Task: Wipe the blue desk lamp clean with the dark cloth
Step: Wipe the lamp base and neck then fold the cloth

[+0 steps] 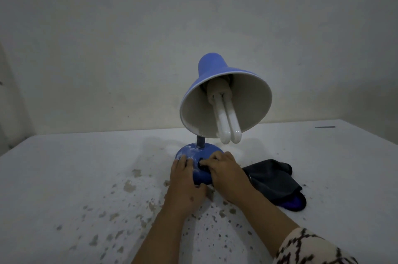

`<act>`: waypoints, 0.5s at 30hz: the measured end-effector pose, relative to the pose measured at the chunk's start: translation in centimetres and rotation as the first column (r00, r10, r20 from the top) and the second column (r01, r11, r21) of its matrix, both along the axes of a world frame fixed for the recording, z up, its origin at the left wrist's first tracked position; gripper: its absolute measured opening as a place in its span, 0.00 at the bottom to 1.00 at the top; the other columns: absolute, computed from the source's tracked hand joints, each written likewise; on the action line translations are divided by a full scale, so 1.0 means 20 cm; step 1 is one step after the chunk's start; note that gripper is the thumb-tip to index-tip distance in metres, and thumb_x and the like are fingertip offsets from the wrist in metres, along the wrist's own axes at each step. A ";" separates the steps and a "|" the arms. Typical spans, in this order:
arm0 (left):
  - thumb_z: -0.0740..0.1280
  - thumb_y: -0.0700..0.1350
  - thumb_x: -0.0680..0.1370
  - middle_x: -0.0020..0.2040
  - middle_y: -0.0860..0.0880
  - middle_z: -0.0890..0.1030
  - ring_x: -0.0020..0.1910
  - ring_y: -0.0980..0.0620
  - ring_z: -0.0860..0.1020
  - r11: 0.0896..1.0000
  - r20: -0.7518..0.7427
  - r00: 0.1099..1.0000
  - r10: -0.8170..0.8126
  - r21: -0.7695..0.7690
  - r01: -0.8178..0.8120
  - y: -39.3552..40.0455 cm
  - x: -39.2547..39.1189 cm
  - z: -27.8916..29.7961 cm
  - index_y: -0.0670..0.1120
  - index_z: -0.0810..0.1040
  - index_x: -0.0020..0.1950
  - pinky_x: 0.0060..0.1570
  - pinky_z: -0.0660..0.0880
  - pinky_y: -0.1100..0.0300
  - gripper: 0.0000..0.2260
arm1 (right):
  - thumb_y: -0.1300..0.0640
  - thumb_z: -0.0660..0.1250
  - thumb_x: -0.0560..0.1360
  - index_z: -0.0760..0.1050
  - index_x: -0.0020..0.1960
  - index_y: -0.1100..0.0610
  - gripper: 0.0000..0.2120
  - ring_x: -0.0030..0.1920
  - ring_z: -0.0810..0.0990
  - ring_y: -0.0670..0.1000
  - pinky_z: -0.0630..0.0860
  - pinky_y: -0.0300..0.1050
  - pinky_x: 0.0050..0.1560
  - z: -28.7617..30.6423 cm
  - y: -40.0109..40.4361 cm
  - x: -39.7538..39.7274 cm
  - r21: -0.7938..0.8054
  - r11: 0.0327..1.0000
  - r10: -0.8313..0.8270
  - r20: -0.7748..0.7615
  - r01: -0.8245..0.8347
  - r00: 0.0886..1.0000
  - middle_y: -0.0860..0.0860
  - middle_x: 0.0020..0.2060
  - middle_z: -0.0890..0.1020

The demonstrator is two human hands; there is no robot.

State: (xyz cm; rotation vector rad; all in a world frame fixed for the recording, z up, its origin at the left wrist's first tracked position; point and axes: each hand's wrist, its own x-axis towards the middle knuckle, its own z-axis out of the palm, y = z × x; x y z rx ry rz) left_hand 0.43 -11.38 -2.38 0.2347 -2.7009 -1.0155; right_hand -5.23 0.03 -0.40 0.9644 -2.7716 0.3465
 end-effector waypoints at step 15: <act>0.61 0.46 0.78 0.78 0.48 0.43 0.77 0.50 0.43 1.000 0.007 1.000 -0.005 0.003 0.005 0.00 0.00 0.00 0.44 0.47 0.77 0.74 0.43 0.60 0.32 | 0.60 0.59 0.77 0.72 0.64 0.53 0.16 0.59 0.71 0.55 0.66 0.46 0.65 0.03 0.01 0.02 -0.113 0.991 0.077 0.005 -0.076 0.997 0.56 0.60 0.74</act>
